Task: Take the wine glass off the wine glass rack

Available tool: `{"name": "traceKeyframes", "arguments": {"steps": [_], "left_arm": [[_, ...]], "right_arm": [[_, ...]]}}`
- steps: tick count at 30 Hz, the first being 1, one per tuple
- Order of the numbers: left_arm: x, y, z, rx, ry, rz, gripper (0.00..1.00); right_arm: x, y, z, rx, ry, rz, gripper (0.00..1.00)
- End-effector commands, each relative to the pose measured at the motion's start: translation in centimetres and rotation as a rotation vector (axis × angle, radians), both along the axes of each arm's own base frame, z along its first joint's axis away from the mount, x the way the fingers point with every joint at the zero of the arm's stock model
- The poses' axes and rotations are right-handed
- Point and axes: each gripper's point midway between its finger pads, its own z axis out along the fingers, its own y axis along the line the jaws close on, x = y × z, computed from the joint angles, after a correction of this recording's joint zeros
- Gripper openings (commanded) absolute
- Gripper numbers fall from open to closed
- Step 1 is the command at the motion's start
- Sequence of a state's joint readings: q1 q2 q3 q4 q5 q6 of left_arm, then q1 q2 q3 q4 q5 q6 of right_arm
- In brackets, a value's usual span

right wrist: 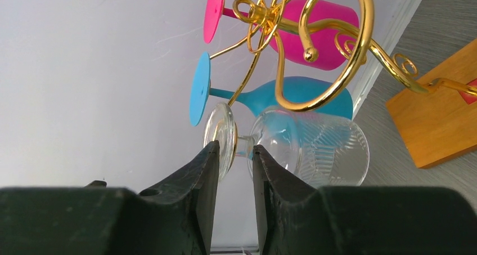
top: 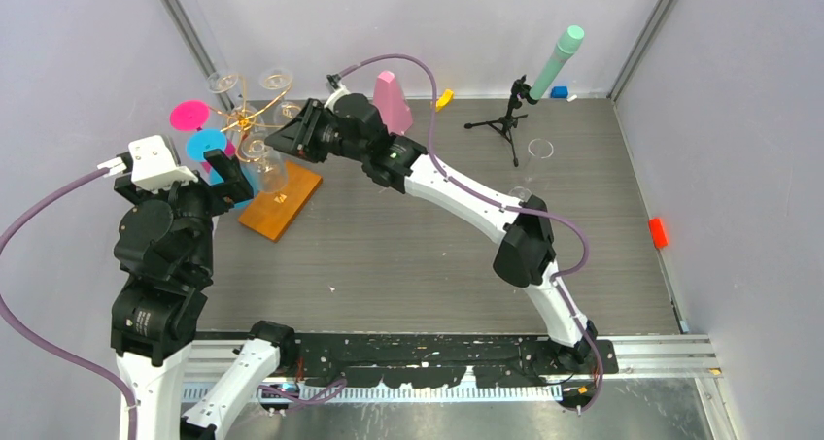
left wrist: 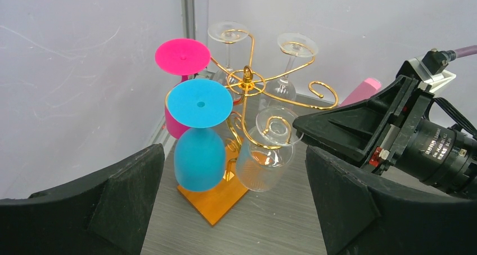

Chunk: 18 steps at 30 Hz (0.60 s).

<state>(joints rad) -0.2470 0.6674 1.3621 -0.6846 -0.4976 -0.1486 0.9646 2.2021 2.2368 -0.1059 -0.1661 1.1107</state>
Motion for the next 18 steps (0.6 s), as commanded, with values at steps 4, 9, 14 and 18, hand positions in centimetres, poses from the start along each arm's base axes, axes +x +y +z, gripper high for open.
{"name": "traceKeyframes", "arguments": {"steps": [4,9,14,18], "left_arm": [[0.2,0.3,1.1,0.003,-0.043,0.017,0.99],[0.3,0.3,1.0,0.005,-0.039,0.02,0.99],[0.4,0.3,0.9,0.005,-0.037,0.021,0.99],[0.4,0.3,0.9,0.005,-0.036,0.022,0.99]], "right_arm": [[0.0,0.2,4.1,0.142,-0.016,0.045,0.33],[-0.1,0.4,3.8,0.148,0.013,0.07,0.31],[-0.4,0.2,4.1,0.154,0.015,0.076,0.25],[-0.7,0.1,5.3,0.188,0.002,0.09,0.24]]}}
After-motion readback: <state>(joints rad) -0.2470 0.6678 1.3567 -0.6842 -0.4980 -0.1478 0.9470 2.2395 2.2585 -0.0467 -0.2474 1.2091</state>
